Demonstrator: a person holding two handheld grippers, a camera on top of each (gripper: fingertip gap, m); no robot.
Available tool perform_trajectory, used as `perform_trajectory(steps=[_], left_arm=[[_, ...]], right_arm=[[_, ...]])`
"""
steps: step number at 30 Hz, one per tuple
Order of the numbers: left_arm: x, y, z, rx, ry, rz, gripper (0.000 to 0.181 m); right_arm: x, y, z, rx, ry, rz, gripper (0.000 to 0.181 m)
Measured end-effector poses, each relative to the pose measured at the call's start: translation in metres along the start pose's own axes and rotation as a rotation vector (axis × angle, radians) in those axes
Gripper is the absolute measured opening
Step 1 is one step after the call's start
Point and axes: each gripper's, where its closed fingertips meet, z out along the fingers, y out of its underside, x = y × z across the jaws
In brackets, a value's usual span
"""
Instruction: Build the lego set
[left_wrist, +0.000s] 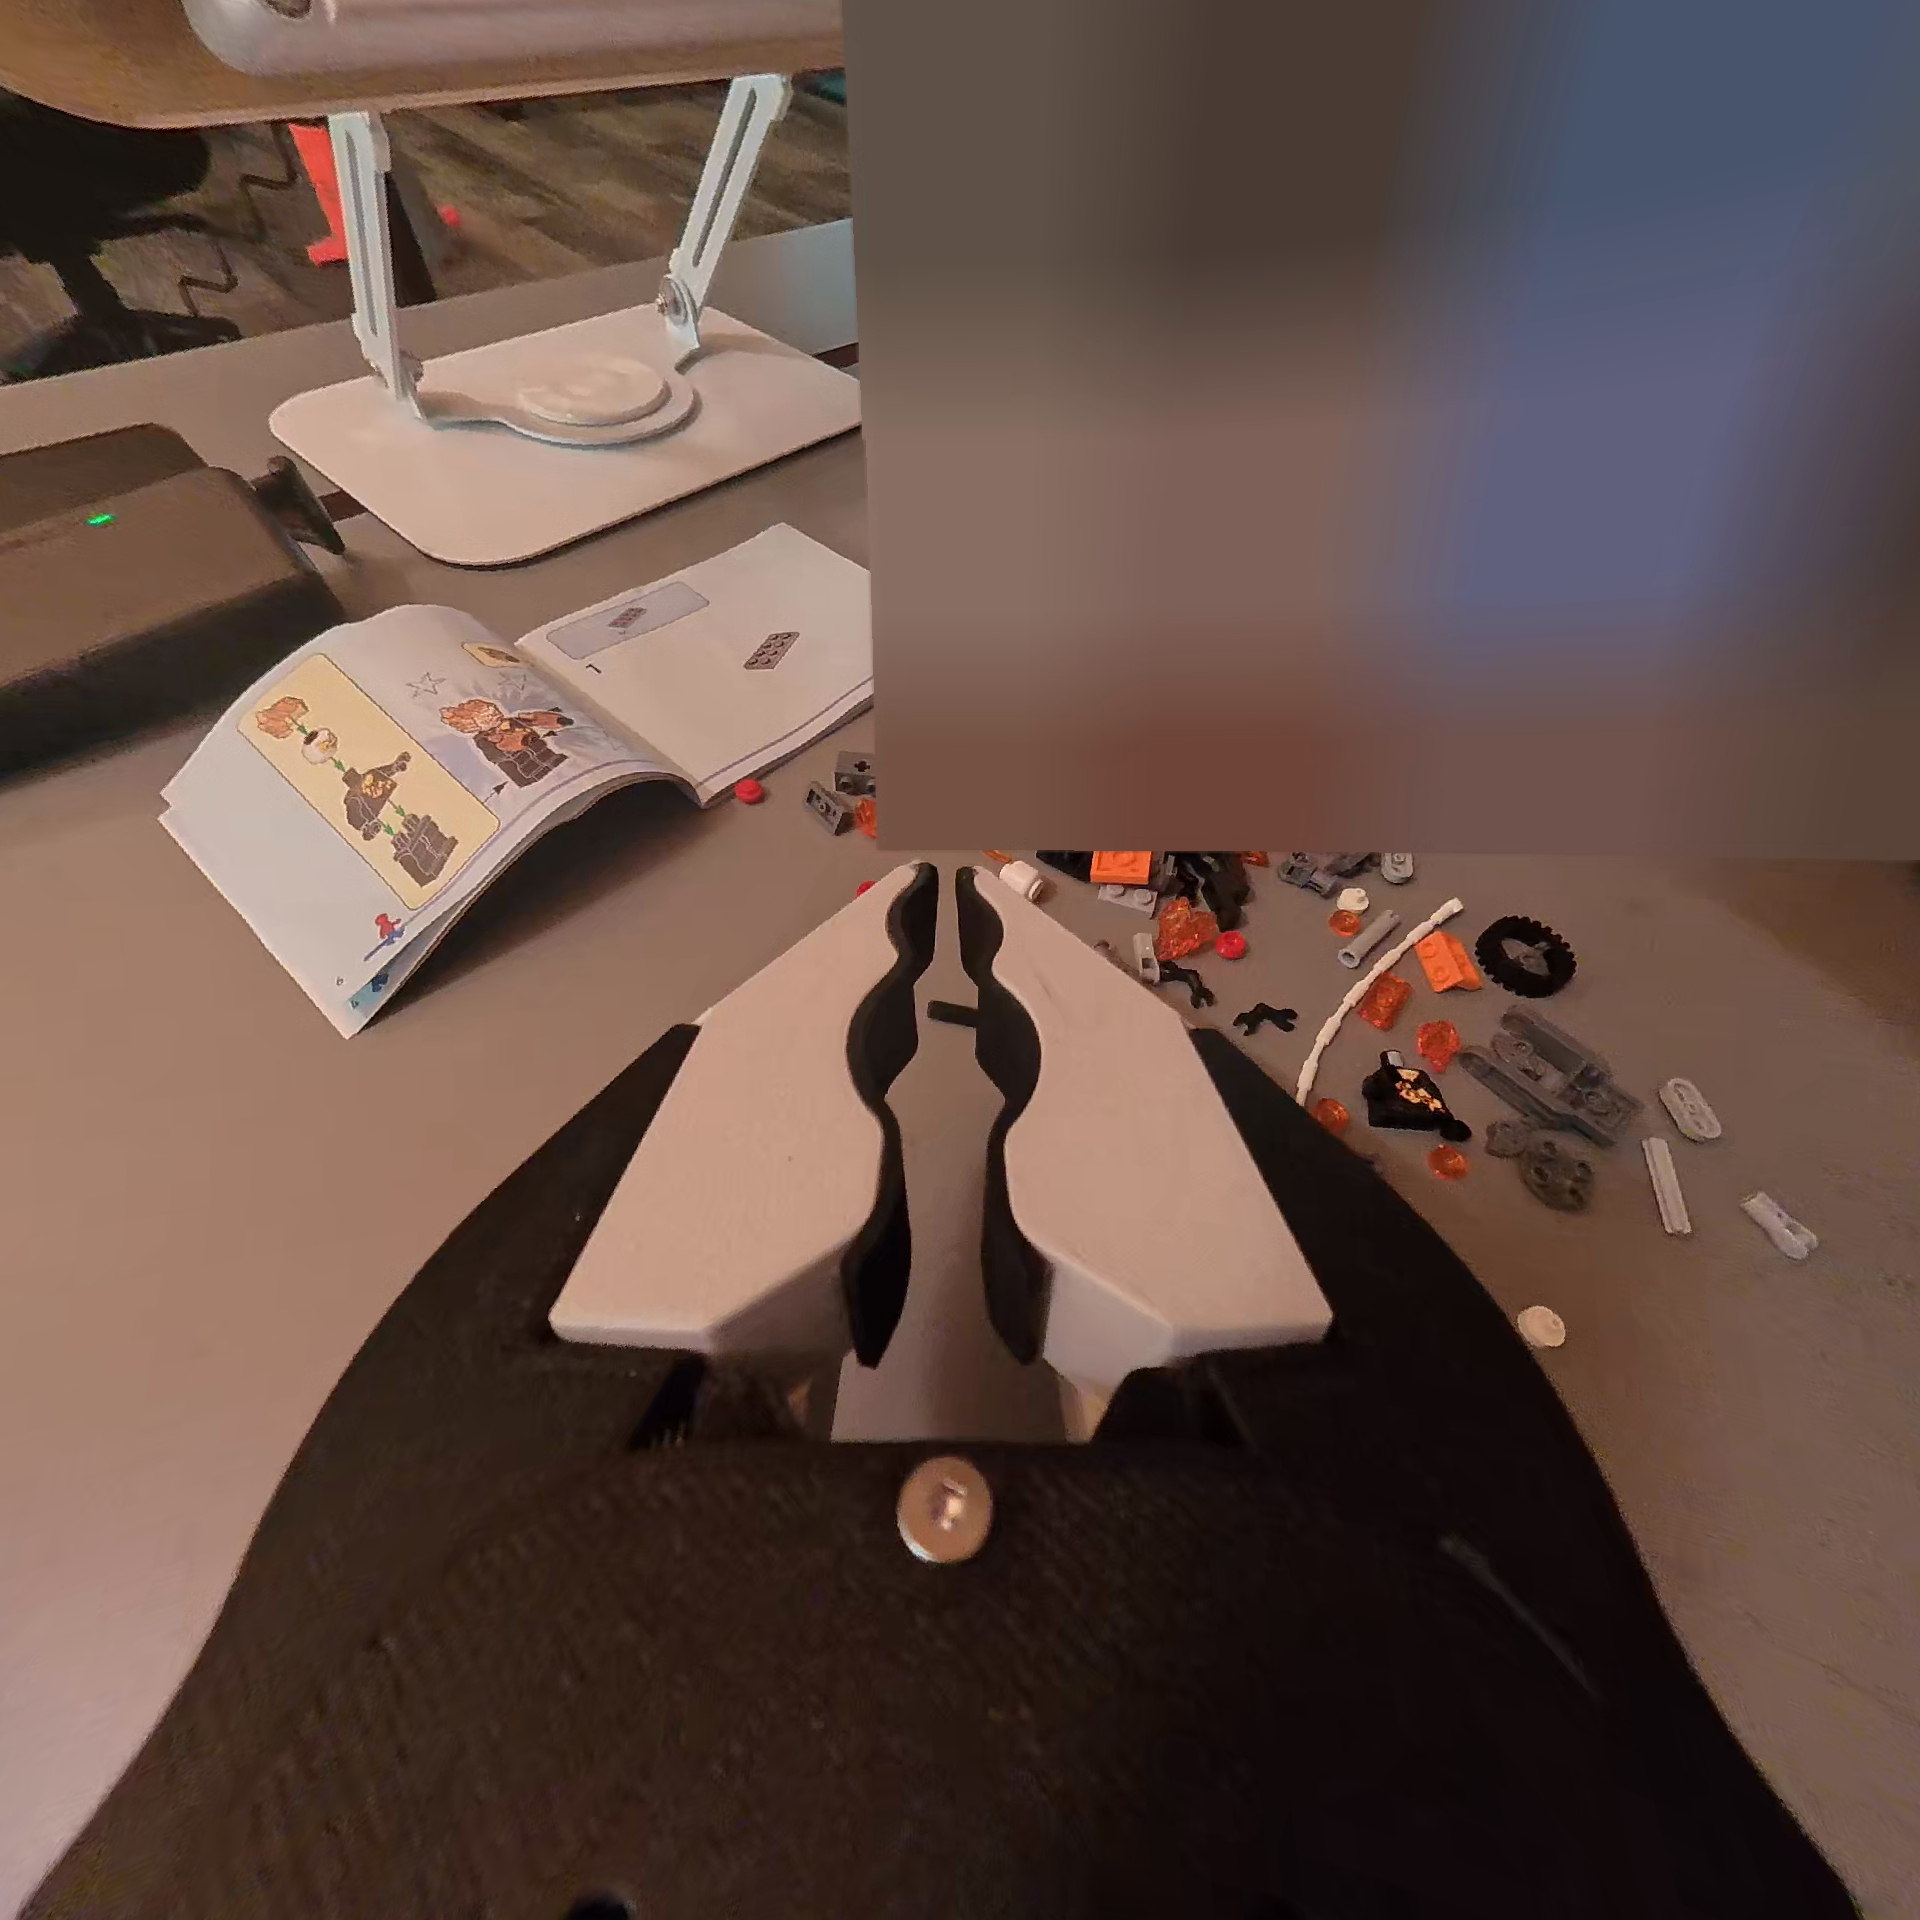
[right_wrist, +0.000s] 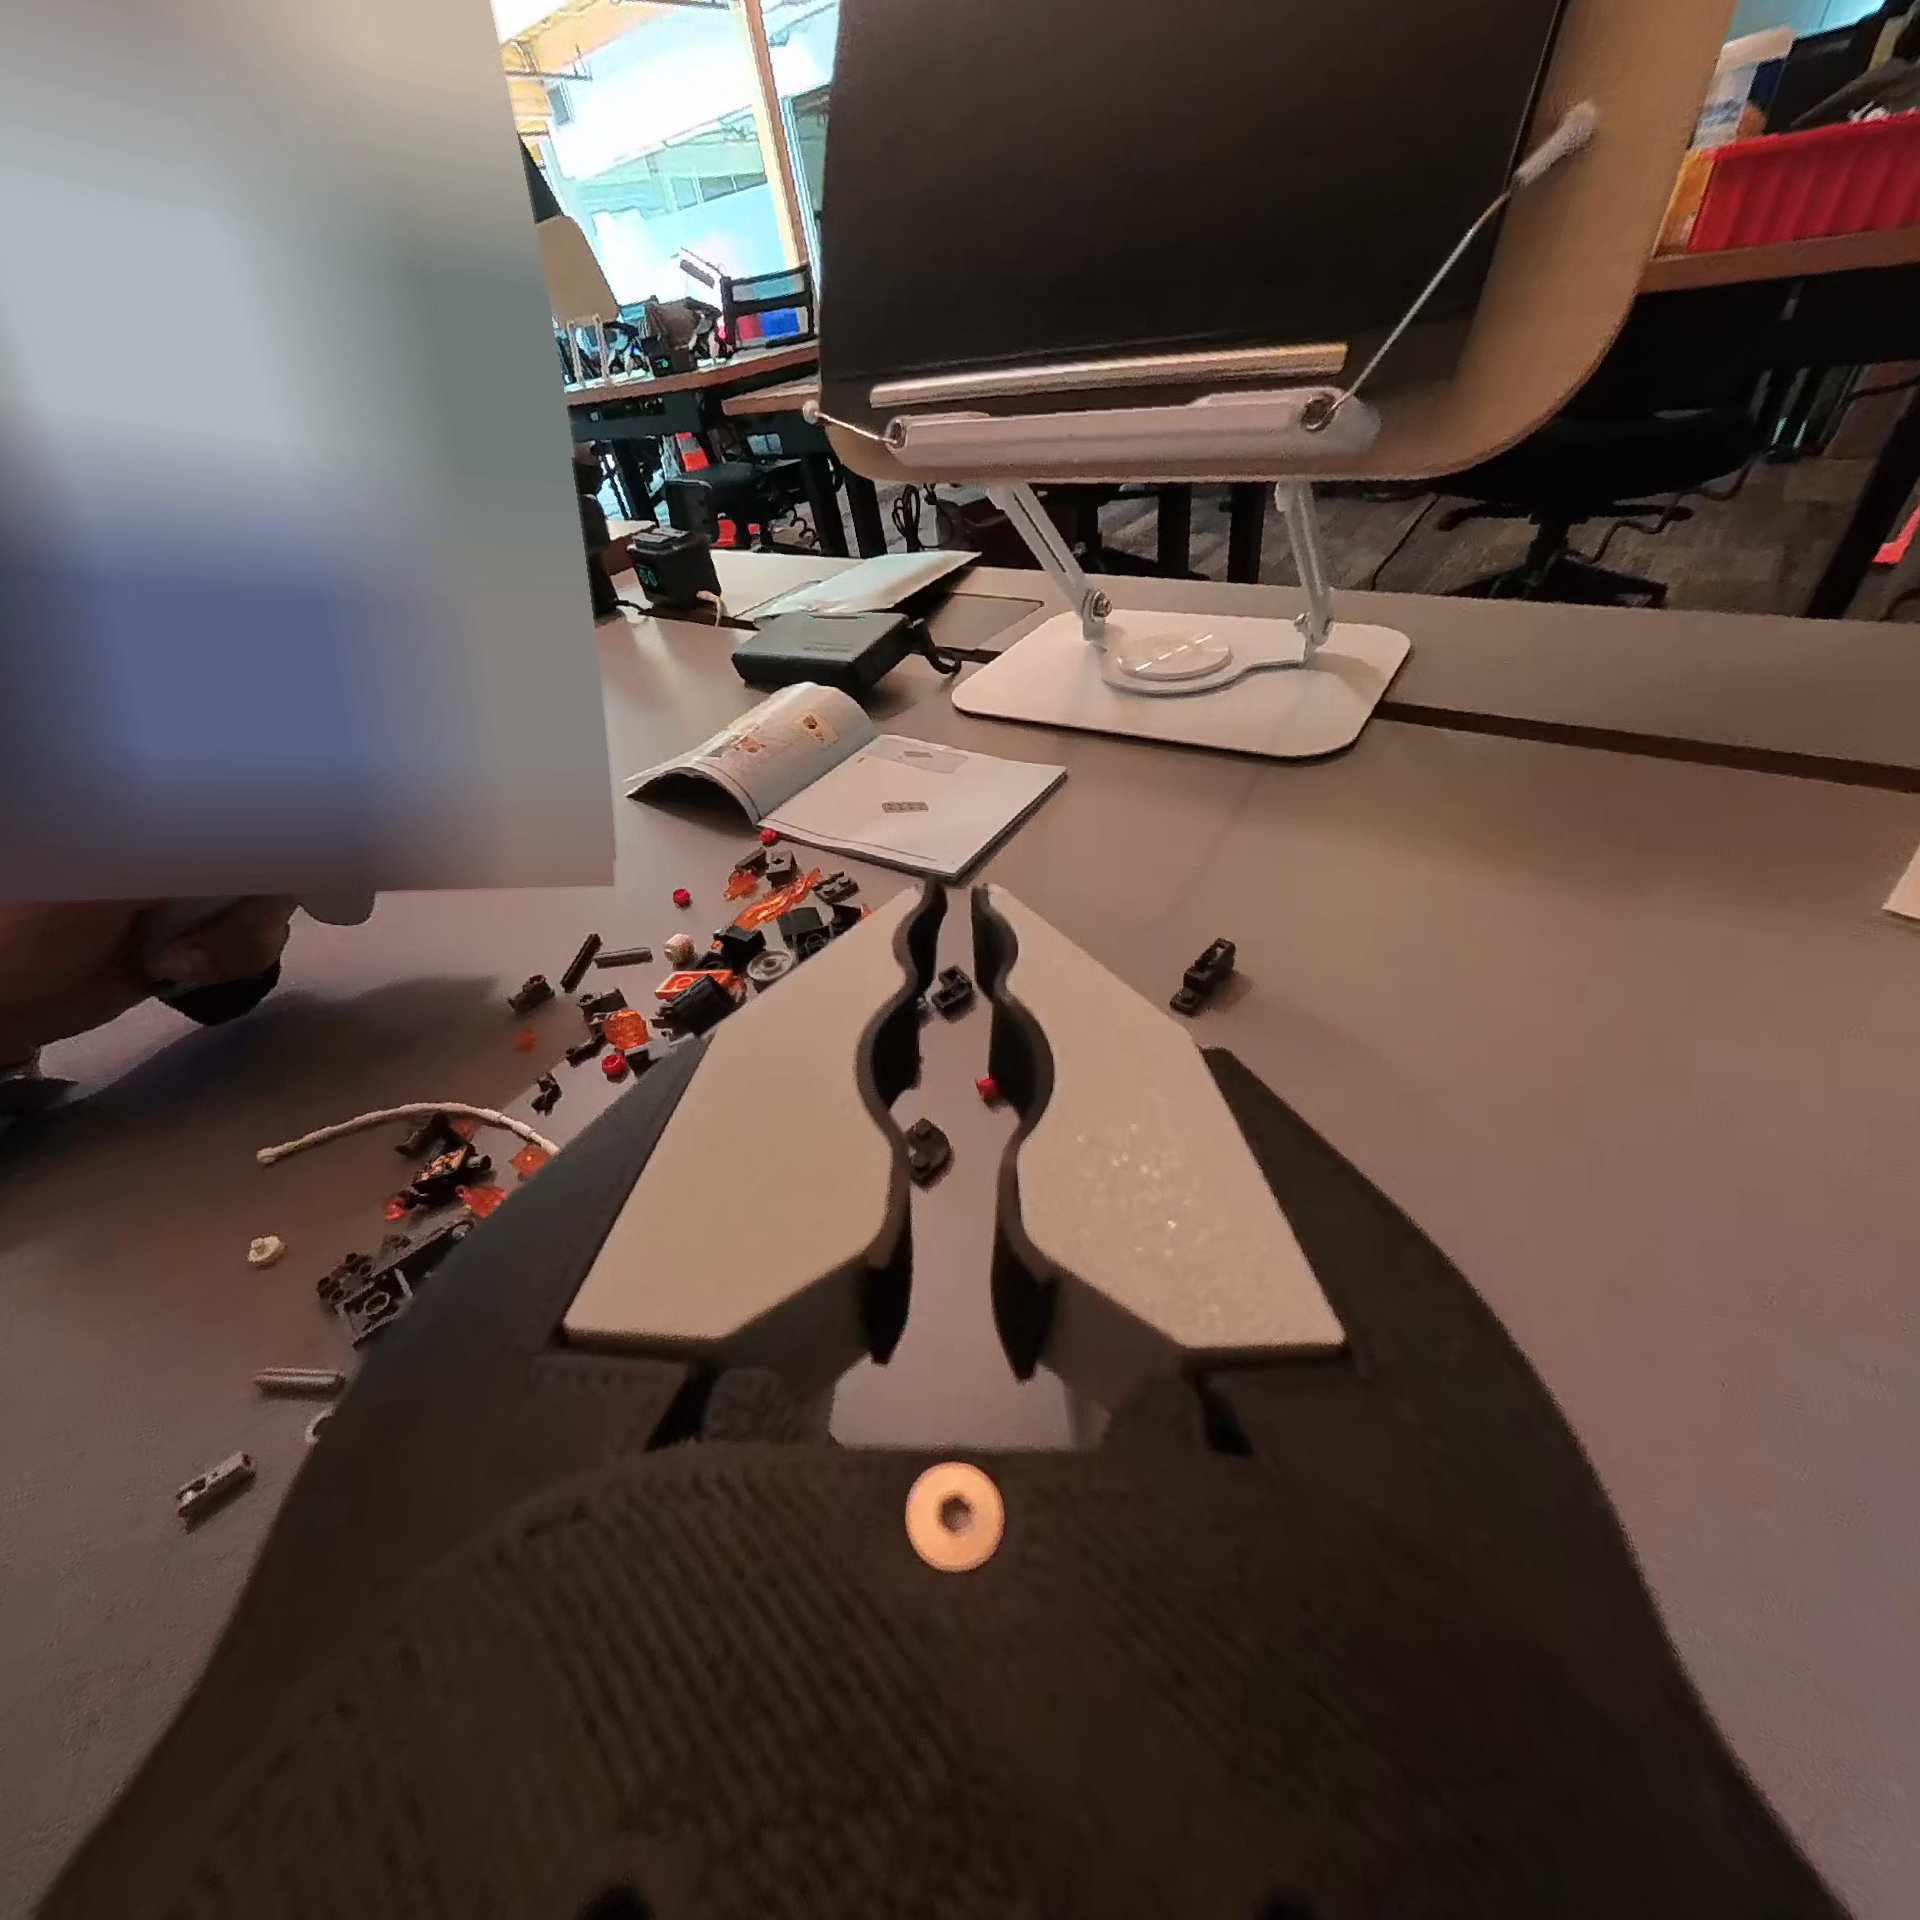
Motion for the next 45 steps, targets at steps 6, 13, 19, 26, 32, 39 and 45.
perform_trajectory(steps=[6,13,19,26,32,39,45], left_arm=[[0.004,-0.001,0.0,0.008,0.016,-0.01,0.003],[0.016,0.001,0.003,0.004,0.08,-0.024,0.004],[0.034,-0.003,0.001,0.028,0.144,0.071,0.005],[0.047,-0.012,-0.003,0.078,0.187,0.08,0.004],[0.051,-0.01,-0.001,0.065,0.192,0.093,0.004],[0.046,-0.001,0.004,0.016,0.145,0.093,0.003],[0.037,0.002,0.005,0.0,0.127,0.031,0.004]], right_arm=[[-0.005,-0.005,-0.002,0.023,-0.025,0.013,0.004],[-0.024,-0.014,-0.007,0.085,-0.128,0.058,0.002],[-0.055,-0.029,-0.017,0.177,-0.314,0.036,0.002],[-0.058,-0.028,-0.016,0.176,-0.304,-0.005,0.003],[-0.093,-0.041,-0.032,0.261,-0.526,0.017,0.017],[-0.108,-0.032,-0.031,0.237,-0.517,-0.101,0.019],[-0.103,-0.034,-0.03,0.244,-0.492,-0.087,0.017]])
